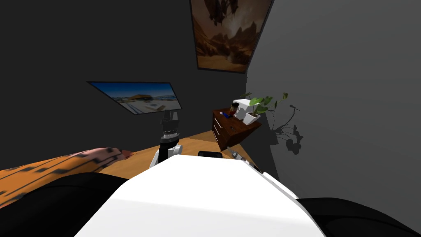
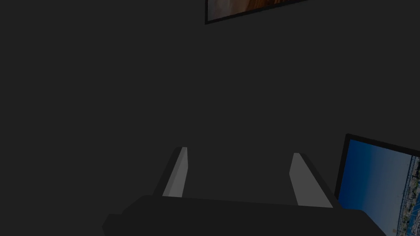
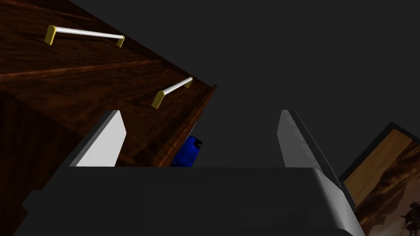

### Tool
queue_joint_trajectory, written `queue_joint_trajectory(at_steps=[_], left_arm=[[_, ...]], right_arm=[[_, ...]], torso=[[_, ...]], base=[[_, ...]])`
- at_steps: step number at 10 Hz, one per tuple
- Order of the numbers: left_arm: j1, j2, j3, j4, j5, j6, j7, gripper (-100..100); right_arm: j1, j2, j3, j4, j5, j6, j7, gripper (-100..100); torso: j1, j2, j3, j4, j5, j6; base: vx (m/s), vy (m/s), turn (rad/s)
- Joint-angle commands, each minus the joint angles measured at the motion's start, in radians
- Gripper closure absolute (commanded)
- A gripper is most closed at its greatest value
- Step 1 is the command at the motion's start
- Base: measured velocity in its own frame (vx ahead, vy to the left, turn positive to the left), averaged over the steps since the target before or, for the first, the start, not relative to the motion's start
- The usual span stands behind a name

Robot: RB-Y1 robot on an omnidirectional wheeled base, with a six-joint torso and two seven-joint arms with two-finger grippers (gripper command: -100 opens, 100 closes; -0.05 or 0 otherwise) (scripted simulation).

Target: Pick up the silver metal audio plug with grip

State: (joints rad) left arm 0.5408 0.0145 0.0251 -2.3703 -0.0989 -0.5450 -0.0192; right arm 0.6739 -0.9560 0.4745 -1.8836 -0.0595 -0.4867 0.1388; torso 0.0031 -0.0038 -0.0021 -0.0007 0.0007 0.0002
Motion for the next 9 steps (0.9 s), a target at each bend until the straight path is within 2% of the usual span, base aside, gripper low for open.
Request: queue_joint_trajectory(at_steps=[1, 2, 3, 4, 5, 6, 7, 8, 9], left_arm=[[0.000, 0.000, 0.000, 0.000, 0.000, 0.000, 0.000, 0], [0.000, 0.000, 0.000, 0.000, 0.000, 0.000, 0.000, 0], [0.000, 0.000, 0.000, 0.000, 0.000, 0.000, 0.000, 0], [0.000, 0.000, 0.000, 0.000, 0.000, 0.000, 0.000, 0], [0.000, 0.000, 0.000, 0.000, 0.000, 0.000, 0.000, 0], [0.000, 0.000, 0.000, 0.000, 0.000, 0.000, 0.000, 0], [0.000, 0.000, 0.000, 0.000, 0.000, 0.000, 0.000, 0], [0.000, 0.000, 0.000, 0.000, 0.000, 0.000, 0.000, 0], [0.000, 0.000, 0.000, 0.000, 0.000, 0.000, 0.000, 0]], right_arm=[[-0.003, -0.050, 0.017, 0.028, 0.002, 0.001, 0.001, -100], [0.009, -0.077, 0.044, 0.065, 0.007, 0.001, 0.008, -100], [0.009, -0.116, 0.044, 0.068, 0.007, 0.001, 0.008, -100], [0.020, -0.143, 0.071, 0.104, 0.013, 0.000, 0.014, -100], [0.020, -0.177, 0.071, 0.107, 0.013, 0.000, 0.014, -100], [0.032, -0.203, 0.096, 0.144, 0.018, 0.000, 0.020, -100], [0.032, -0.234, 0.096, 0.144, 0.018, 0.000, 0.020, -100], [0.043, -0.264, 0.121, 0.181, 0.024, -0.001, 0.026, -100], [0.043, -0.288, 0.121, 0.181, 0.024, -0.001, 0.026, -100]], torso=[[0.000, 0.000, 0.000, 0.000, 0.000, 0.000], [0.000, 0.000, 0.000, 0.000, 0.000, 0.000], [0.001, 0.000, 0.000, 0.000, 0.000, 0.000], [0.000, 0.000, 0.000, 0.000, 0.000, 0.000], [0.001, -0.001, -0.001, 0.000, 0.000, 0.000], [0.001, -0.001, -0.001, 0.000, 0.000, 0.000], [0.001, -0.002, -0.001, 0.000, 0.000, 0.000], [0.000, -0.001, -0.001, 0.000, 0.000, 0.000], [0.002, -0.001, -0.001, 0.000, 0.001, 0.000]], base=[[0.048, 0.043, 0.063], [0.050, 0.062, 0.125], [0.049, 0.053, 0.050], [0.074, 0.071, 0.124], [0.072, 0.057, 0.055], [0.079, 0.064, 0.106], [0.062, 0.051, 0.065], [0.067, 0.083, 0.109], [0.059, 0.057, 0.039]])
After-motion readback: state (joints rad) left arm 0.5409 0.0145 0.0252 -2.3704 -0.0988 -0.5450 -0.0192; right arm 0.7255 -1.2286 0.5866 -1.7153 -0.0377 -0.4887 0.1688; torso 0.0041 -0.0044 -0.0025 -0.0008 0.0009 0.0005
